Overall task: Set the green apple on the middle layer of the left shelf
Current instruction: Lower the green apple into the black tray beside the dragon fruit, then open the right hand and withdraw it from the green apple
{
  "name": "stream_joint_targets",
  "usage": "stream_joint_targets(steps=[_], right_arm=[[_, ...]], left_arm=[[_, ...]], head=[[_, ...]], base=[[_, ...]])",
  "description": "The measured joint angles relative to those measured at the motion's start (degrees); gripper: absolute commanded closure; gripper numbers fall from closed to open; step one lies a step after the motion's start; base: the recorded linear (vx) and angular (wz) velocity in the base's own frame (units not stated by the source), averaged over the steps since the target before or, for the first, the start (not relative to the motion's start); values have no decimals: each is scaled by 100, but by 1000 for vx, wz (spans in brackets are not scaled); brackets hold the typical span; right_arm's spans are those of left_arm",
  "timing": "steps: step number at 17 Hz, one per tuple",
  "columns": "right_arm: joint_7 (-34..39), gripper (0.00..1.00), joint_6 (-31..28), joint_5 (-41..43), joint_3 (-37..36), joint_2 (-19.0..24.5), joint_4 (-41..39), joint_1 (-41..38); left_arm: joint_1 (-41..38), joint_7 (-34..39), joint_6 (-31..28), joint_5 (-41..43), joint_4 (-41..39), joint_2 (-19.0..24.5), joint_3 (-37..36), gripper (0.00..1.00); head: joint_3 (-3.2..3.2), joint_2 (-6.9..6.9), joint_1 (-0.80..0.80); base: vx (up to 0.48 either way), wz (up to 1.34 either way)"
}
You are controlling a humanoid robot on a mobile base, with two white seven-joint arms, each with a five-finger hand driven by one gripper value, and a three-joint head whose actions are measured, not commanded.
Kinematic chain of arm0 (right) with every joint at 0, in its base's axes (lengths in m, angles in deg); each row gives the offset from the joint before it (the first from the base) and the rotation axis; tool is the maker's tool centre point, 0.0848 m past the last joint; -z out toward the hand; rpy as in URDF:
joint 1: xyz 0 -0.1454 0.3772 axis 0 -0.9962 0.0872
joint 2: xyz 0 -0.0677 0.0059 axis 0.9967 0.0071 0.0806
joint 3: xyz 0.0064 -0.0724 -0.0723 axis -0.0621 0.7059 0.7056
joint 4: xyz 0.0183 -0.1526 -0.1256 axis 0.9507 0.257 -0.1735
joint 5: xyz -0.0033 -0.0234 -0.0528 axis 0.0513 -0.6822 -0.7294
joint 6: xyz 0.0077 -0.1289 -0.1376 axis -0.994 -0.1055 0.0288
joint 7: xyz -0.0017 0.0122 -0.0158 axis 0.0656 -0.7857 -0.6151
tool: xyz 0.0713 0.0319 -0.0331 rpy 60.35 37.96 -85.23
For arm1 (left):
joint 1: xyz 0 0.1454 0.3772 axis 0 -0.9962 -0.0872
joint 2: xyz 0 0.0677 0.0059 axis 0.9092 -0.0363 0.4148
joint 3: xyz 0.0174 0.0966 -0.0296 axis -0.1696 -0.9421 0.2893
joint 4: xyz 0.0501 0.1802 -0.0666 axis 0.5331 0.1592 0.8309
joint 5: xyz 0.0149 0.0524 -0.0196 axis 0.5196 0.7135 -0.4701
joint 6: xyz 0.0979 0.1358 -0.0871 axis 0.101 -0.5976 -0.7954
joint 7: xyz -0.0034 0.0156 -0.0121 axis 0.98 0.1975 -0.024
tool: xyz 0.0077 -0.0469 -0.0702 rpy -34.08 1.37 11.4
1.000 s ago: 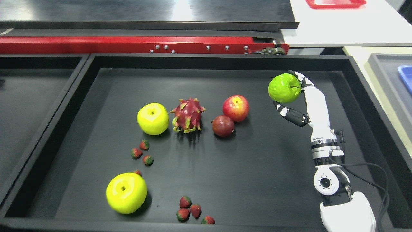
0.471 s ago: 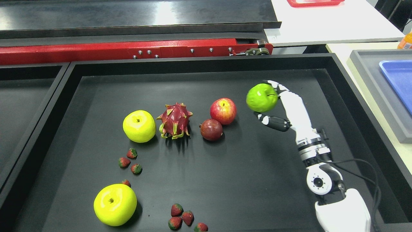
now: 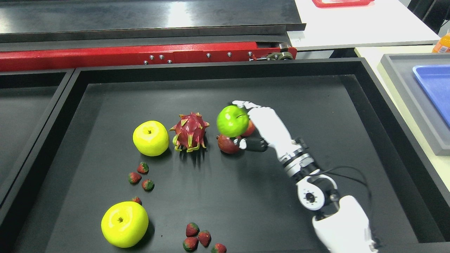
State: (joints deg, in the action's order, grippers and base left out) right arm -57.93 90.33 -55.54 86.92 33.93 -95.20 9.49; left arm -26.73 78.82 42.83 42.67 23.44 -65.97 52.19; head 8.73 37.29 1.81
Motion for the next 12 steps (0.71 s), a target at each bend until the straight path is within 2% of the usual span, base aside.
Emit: stream_joint_targets(steps=[1, 2, 3, 4, 7, 12], right_arm=[[21, 96, 5, -22, 140, 47, 55, 24], [35, 82, 9, -36, 291, 100, 115, 46], [51, 30, 13, -43, 423, 149, 164, 67], [58, 0, 13, -43, 525, 188, 206, 71], [77, 0, -16, 136, 791, 295, 319, 2], [89, 0, -47, 1145, 731, 411, 425, -240]], left_arm=[[0, 0, 0, 0, 0, 0, 0, 0], [0, 0, 0, 0, 0, 0, 0, 0], [1, 0, 0, 0, 0, 0, 0, 0], [1, 1, 0, 0, -1, -1, 0, 0], [1, 1, 0, 0, 0, -1, 0, 0], [1, 1, 0, 0, -1, -1, 0, 0]], head=[[0, 0, 0], [0, 0, 0], [0, 0, 0], [0, 0, 0], [0, 0, 0], [0, 0, 0]], base=[[0, 0], [8, -21], [8, -21], [0, 0], [0, 0], [4, -3]])
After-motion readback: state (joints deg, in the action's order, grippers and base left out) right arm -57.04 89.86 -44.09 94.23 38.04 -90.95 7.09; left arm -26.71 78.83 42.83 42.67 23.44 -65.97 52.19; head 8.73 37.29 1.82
